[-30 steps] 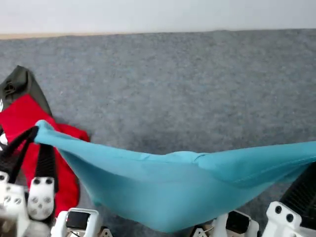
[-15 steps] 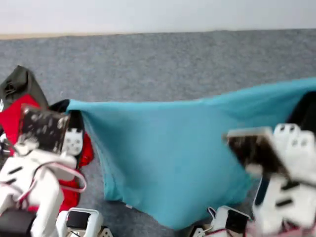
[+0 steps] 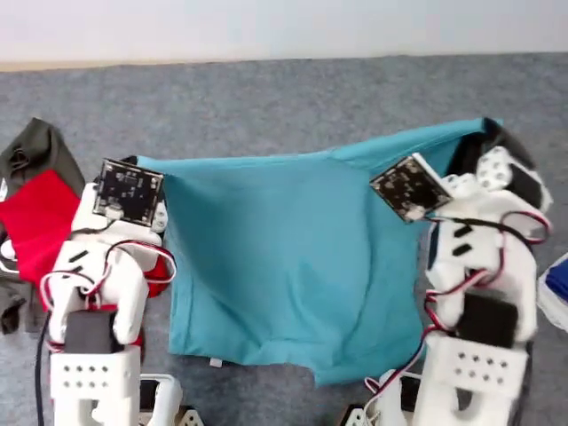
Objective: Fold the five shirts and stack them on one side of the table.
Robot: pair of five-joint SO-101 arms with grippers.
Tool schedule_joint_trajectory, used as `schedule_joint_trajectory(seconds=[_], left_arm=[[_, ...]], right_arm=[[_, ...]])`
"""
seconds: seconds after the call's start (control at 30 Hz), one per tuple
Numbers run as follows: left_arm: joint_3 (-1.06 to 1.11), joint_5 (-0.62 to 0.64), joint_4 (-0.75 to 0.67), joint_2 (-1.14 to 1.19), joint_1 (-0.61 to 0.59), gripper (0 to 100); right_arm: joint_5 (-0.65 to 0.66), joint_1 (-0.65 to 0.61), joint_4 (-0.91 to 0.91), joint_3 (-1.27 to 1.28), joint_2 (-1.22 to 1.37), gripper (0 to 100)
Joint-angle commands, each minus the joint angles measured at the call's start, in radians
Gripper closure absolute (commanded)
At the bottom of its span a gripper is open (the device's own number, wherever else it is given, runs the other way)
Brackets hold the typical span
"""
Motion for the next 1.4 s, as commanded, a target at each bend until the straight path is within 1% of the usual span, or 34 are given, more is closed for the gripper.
schedule_joint_trajectory(seconds=[0.0,0.1,0.3,0.57,0.77,0.97,1.37], left_arm=[[0.045,-0.008,-0.138,0.054,-0.014,100],[0.022,-0.005,-0.193,0.172,-0.021,100],[-0.13,-0.003,-0.275,0.443,-0.025,100],[-0.394,-0.003,-0.287,0.829,-0.025,100],[-0.634,-0.003,-0.285,1.089,-0.028,100],[-0.878,-0.008,-0.281,1.324,-0.028,100],[-1.325,-0.029,-0.279,1.695,-0.029,100]], right_arm=[[0.008,-0.015,-0.07,-0.017,0.079,98.5],[0.008,-0.016,-0.101,-0.046,0.163,98.5],[0.008,-0.044,-0.101,-0.155,0.332,98.5],[-0.011,-0.056,-0.162,-0.339,0.61,98.5],[-0.012,-0.059,-0.171,-0.555,0.849,98.5],[-0.012,-0.059,-0.16,-0.824,1.099,98.5],[-0.008,-0.081,-0.159,-1.329,1.529,98.5]])
